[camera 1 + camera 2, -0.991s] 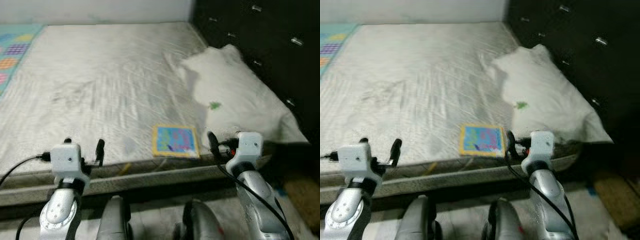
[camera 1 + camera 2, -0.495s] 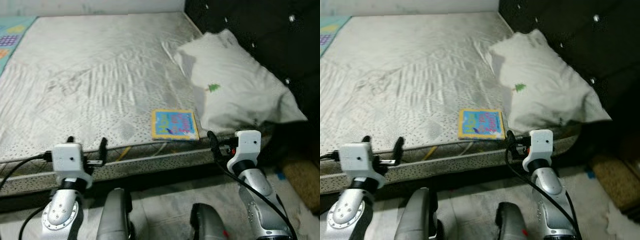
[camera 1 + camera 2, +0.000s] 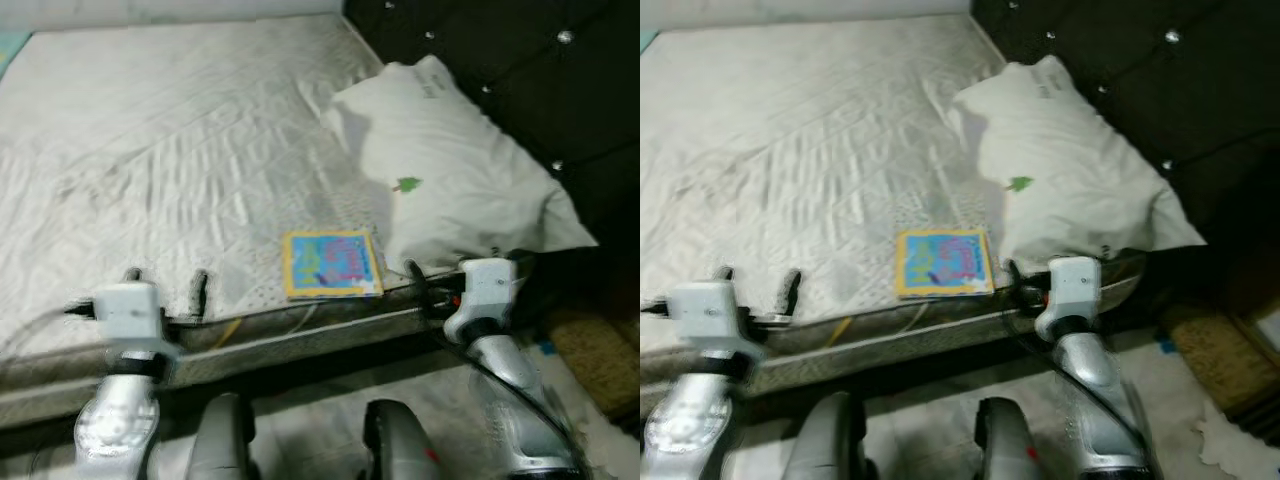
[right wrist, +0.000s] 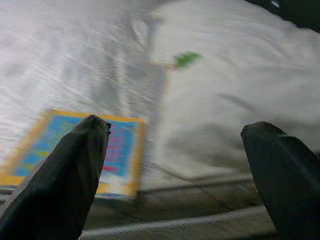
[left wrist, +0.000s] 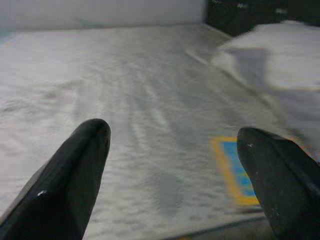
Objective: Clean up the room
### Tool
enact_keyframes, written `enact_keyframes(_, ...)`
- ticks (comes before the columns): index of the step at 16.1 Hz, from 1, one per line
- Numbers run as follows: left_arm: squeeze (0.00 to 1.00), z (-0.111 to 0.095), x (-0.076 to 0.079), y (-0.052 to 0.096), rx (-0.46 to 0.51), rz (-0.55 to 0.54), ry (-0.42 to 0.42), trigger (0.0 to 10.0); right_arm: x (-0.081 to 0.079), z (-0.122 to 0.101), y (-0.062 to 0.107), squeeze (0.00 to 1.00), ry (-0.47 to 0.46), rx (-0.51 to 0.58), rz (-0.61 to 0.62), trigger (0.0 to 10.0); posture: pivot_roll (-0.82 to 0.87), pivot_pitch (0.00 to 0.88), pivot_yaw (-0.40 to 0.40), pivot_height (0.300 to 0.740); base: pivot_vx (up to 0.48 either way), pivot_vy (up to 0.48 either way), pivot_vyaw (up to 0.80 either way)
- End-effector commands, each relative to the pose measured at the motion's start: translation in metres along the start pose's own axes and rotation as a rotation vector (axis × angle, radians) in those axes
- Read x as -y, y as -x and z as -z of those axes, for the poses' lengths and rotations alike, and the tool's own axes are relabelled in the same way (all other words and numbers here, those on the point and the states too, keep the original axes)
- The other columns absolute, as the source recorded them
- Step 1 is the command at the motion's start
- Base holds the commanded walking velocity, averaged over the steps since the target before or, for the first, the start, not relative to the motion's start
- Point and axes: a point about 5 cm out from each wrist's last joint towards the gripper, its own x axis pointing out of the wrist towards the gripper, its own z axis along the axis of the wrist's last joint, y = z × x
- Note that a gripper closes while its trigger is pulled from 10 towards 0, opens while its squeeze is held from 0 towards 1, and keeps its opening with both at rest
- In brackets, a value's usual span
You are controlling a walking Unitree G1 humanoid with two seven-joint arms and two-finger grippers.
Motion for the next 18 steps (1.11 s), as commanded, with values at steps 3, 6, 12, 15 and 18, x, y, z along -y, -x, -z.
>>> enact_keyframes(3, 0.00, 0.0005, -0.0081, 0.0015, -0.007, -0.016, -0.018, 10.0, -0.0042, -0.0002, -0.0011, 0.00, -0.011, 0.004, -0.015, 10.0, 0.00, 0.171, -0.025, 0.602, 0.312, 0.000, 0.00)
enact_keyframes(6, 0.00, 0.0014, -0.0067, 0.0017, -0.011, -0.005, -0.018, 10.0, -0.0040, 0.0004, -0.0009, 0.00, -0.013, 0.003, -0.016, 10.0, 0.00, 0.172, -0.024, 0.602, 0.211, 0.000, 0.00)
enact_keyframes(12, 0.00, 0.0019, -0.0057, 0.0014, -0.013, 0.001, -0.017, 10.0, -0.0043, 0.0009, -0.0005, 0.00, -0.012, 0.003, -0.020, 10.0, 0.00, 0.172, -0.024, 0.602, 0.357, 0.000, 0.00)
enact_keyframes(15, 0.00, 0.0019, -0.0057, 0.0014, -0.013, 0.001, -0.017, 10.0, -0.0043, 0.0009, -0.0005, 0.00, -0.012, 0.003, -0.020, 10.0, 0.00, 0.172, -0.024, 0.602, 0.356, 0.000, 0.00)
enact_keyframes(18, 0.00, 0.0019, -0.0057, 0.0014, -0.013, 0.001, -0.017, 10.0, -0.0043, 0.0009, -0.0005, 0.00, -0.012, 0.003, -0.020, 10.0, 0.00, 0.172, -0.024, 0.602, 0.356, 0.000, 0.00)
